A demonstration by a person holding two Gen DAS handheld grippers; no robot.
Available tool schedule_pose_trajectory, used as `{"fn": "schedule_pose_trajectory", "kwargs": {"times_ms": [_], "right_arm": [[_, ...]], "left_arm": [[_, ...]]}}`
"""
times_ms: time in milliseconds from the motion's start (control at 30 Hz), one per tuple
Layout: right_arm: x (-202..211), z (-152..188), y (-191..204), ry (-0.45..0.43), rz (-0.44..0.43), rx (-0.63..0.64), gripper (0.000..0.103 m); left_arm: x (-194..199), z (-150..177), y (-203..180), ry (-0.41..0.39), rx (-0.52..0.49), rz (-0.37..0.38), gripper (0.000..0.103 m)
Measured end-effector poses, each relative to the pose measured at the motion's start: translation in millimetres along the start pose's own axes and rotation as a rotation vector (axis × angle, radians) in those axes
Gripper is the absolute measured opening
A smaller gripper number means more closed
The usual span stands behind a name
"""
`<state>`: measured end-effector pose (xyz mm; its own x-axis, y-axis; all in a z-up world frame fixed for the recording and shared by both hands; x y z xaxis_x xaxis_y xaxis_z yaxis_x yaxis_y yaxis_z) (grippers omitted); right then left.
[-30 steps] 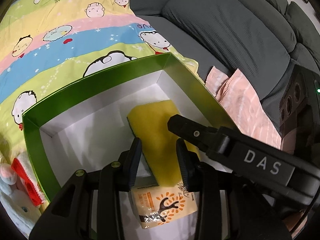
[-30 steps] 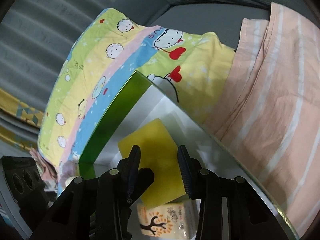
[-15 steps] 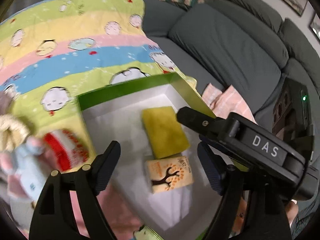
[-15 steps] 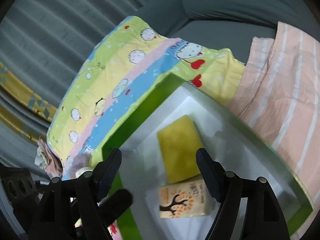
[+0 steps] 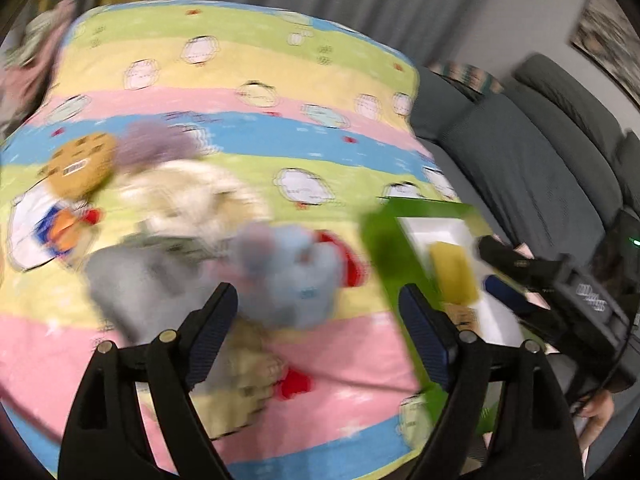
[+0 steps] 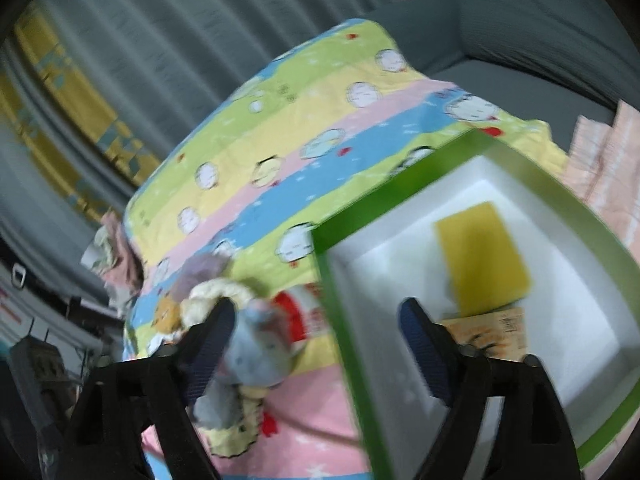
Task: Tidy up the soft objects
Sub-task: 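Move the right gripper back over the bed to the blue Tempo tissue pack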
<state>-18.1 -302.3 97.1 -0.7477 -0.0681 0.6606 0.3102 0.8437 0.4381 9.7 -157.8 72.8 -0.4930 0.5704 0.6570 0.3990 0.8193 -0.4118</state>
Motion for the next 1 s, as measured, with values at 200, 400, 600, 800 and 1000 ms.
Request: {"fn": "schedule_pose_trajectory", "kwargs": {"times_ms": [200,400,600,800,1000], "right_arm": [[-14.1,18.2,46.8,0.013,0.006,0.12,0.091],[-35.6,40.6,87.4,0.037,0.023,0.219,0.092],[-57.2,62.6,130.3,0.064,0.027,0.307,0.091],[-79.9,80.5,193.3,0.135,-0.058,0.382,0.092],[-135.0,101.1,254.7,0.292,-0.127,0.369,0.092]], "left_arm": [[32.2,10.3,76.7,-0.063,0.068,-0.147,0.082],[54.8,23.4,149.8,-0.123,0.188,-0.19,0.082],[78.6,30.6,196.6,-0.153,0.264,-0.297,0.089],[99.9,32.2,229.8,-0.176,0.359,-0.335,0.089],[115.7,36.4,257.4,-0.182,0.45,-0.376,0.089]]}}
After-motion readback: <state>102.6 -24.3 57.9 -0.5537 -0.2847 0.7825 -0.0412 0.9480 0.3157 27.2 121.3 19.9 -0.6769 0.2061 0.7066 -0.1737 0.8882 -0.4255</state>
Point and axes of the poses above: each gripper's, at about its wrist camera, not at the fingertips, and x roughly against the way its jaws point, y to its left, z to its underside, the point moved 7 cm from there along -x, roughly the way its jaws point, and after that the axes turned 4 degrees about z, right-handed, at the moved point
